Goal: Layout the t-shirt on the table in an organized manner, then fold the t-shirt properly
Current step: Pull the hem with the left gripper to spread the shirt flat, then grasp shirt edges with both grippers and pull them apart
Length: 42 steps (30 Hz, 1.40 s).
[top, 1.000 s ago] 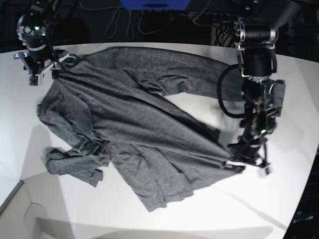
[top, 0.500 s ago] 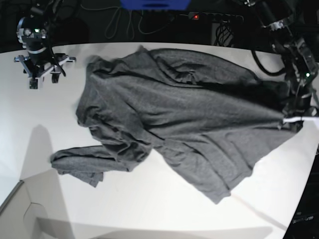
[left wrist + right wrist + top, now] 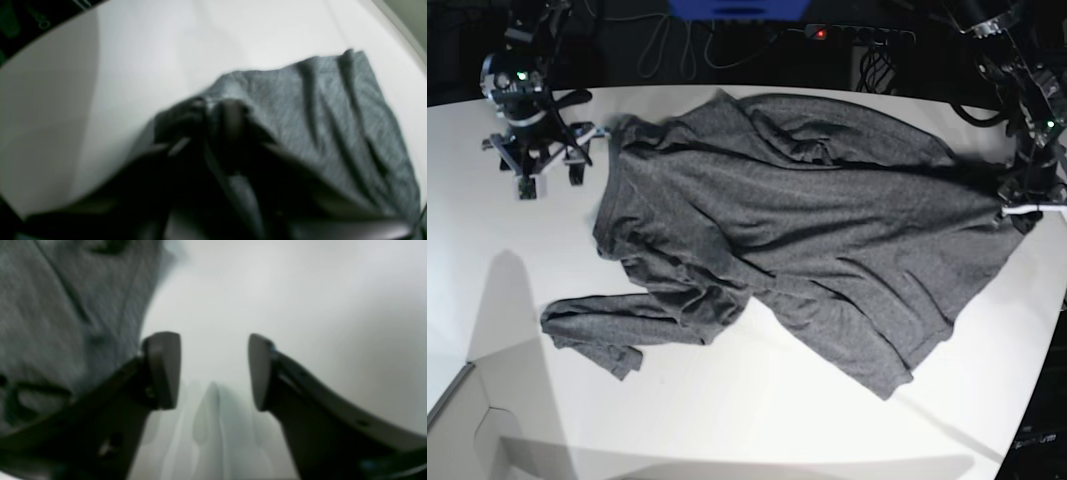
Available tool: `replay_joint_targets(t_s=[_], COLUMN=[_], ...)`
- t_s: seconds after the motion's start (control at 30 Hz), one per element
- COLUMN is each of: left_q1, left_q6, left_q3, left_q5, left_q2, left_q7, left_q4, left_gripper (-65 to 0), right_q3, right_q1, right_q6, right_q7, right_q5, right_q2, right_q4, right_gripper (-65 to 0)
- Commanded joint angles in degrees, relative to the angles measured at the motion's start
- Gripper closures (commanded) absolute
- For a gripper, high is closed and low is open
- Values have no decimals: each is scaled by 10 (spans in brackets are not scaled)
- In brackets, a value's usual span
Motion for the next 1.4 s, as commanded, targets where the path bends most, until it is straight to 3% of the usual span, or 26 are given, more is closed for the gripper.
replay_joint_targets(t_s=[0.0,0.07,0.13,0.27,0.5,0.7,0.87,1.03,1.37], left_q1=[-5,-3,-3,-8,-33,-43,-66,-86,-92], left_q6=[-2,-2,-2,-2,-2,-2,-2,-2,-2], left_q3=[-4,-5,-6,-48,-55,-52,-51,-35,-8], left_q5=[-2,-2,-2,-2,-1,4,4,3,-2], left_q2=[-13,-14,-14,-10,-14,-14,-15,-32,-36], left_q7=[-2,2,1,6,6,6,7,7,6], left_q4=[15,21,22,22,16,8,-56,-118,-131], left_gripper=[-195,-274,-313,-316,-317,-317,-319,-318,-317], right_q3=[1,-4,-7,-27,-99,-100,-99,-96,99], right_q1=[10,30,51,93,157,201,213,214,213], right_q6=[1,1,1,1,0,-3,-3,-4,-4], right_q7=[13,13,13,13,13,13,13,13,18], right_q5=[4,4,4,4,3,2,2,2,4], right_q2=[4,4,4,4,31,49,61,74,78], right_q4=[10,10,9,-10,-97,-182,-221,-221,-219], right_gripper=[-394,-423,-439,-458,-458,-450,-316,-21,0])
